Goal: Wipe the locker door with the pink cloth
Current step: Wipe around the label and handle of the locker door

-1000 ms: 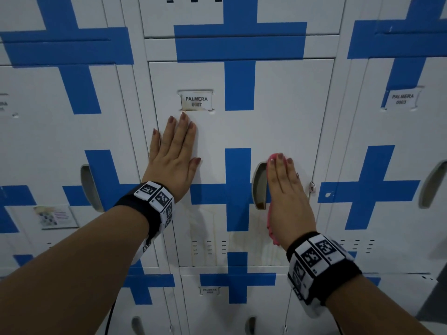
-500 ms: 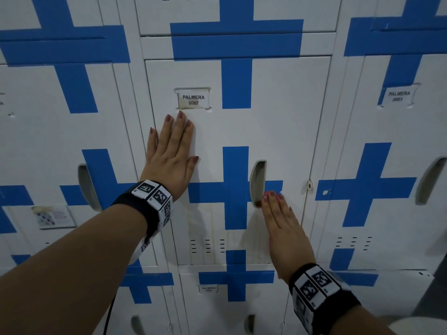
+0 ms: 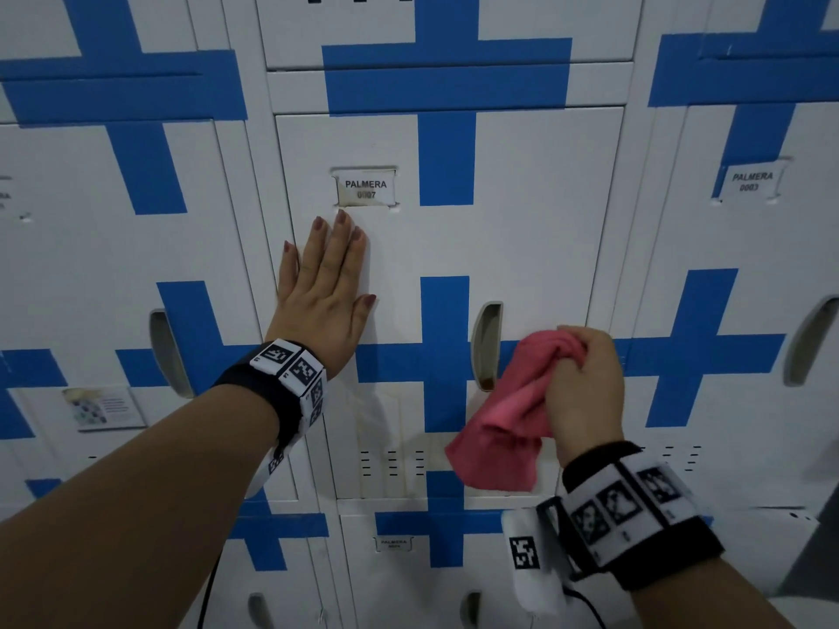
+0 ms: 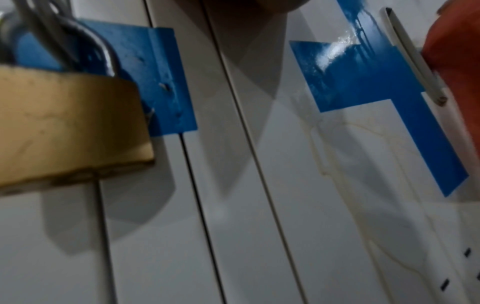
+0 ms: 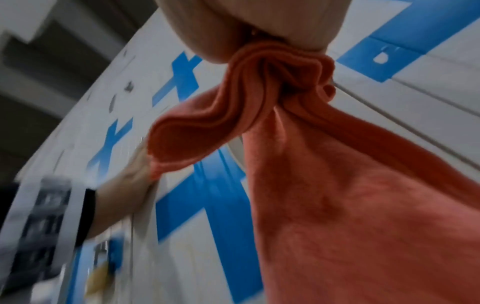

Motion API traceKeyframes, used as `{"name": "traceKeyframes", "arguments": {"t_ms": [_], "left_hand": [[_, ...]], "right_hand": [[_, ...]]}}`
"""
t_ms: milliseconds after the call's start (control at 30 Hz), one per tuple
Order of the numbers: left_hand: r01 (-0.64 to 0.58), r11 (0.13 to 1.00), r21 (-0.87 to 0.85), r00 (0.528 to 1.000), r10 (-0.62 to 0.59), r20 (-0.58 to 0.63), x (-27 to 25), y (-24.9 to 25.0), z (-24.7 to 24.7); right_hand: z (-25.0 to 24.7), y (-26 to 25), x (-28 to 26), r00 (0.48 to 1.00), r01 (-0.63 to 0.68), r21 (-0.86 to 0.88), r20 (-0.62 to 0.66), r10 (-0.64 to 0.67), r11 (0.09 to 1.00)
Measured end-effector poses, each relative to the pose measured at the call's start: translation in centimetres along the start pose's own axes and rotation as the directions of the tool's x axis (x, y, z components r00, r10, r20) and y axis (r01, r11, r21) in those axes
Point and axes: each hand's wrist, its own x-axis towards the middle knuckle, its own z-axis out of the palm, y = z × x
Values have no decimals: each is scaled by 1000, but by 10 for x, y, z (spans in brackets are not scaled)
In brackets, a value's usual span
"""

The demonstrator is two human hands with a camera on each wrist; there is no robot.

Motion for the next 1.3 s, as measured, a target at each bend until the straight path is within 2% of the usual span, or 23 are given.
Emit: {"name": "traceKeyframes", "arguments": {"t_ms": [33, 100, 200, 400, 500, 600, 667, 733, 767, 800, 833, 867, 933, 967, 1000, 1067, 1133, 1233, 1300], "left_hand": [[-1, 1000, 2, 1000, 1, 2, 0, 0, 0], [-4, 1000, 3, 1000, 4, 5, 0, 0, 0], [-6, 1000, -8, 1000, 6, 5, 0, 0, -1], [-3, 1000, -6, 1000, 3, 1, 0, 1, -1], [-2, 1000, -6, 1000, 2, 2, 0, 1, -1], [0, 1000, -7, 1000, 0, 0, 0, 1, -1], [2, 1000, -6, 1000, -2, -1, 0, 1, -1], [4, 1000, 0, 1000, -4, -1, 0, 1, -1], [4, 1000, 3, 1000, -4, -1, 0, 1, -1], [3, 1000, 5, 1000, -3, -2, 0, 1, -2], [2, 1000, 6, 1000, -2, -3, 0, 1, -2], [2, 1000, 6, 1000, -2, -3, 0, 1, -2], [4, 1000, 5, 1000, -4, 2, 0, 2, -3], [5, 1000, 5, 1000, -5, 5, 0, 1, -3], [6, 1000, 5, 1000, -6, 8, 0, 1, -3], [3, 1000, 7, 1000, -4, 9, 0, 1, -3], [3, 1000, 8, 1000, -3, 8, 0, 1, -2], [6, 1000, 10, 1000, -6, 8, 0, 2, -3], [8, 1000, 13, 1000, -8, 13, 0, 2, -3]], "right_hand": [[-1, -4, 1, 991, -132, 96, 32, 130, 987], [-3, -8, 1, 922, -381, 246, 179, 344, 892], [-6, -8, -5, 799, -591, 309, 348, 490, 745], [-8, -3, -16, 640, -760, 281, 478, 601, 586], [-10, -5, -18, 583, -809, 318, 533, 613, 494], [-11, -11, -20, 565, -825, 397, 604, 562, 403], [-12, -14, -19, 591, -807, 481, 638, 494, 343], [-10, -20, -18, 659, -750, 585, 612, 437, 311], [-8, -24, -19, 717, -691, 649, 558, 417, 319], [-5, -27, -20, 790, -607, 704, 480, 382, 370], [0, -30, -23, 866, -498, 726, 385, 320, 474], [5, -32, -25, 926, -378, 689, 289, 244, 618], [17, -31, -29, 985, -132, 453, 162, 65, 882], [22, -26, -30, 990, 14, 273, 135, -52, 962], [26, -20, -29, 975, 156, 84, 148, -168, 984], [31, -4, -25, 917, 379, -198, 216, -336, 904], [33, 7, -22, 871, 487, -355, 259, -416, 798], [32, 13, -19, 822, 559, -518, 248, -512, 647], [32, 14, -17, 818, 542, -623, 236, -525, 564]]}}
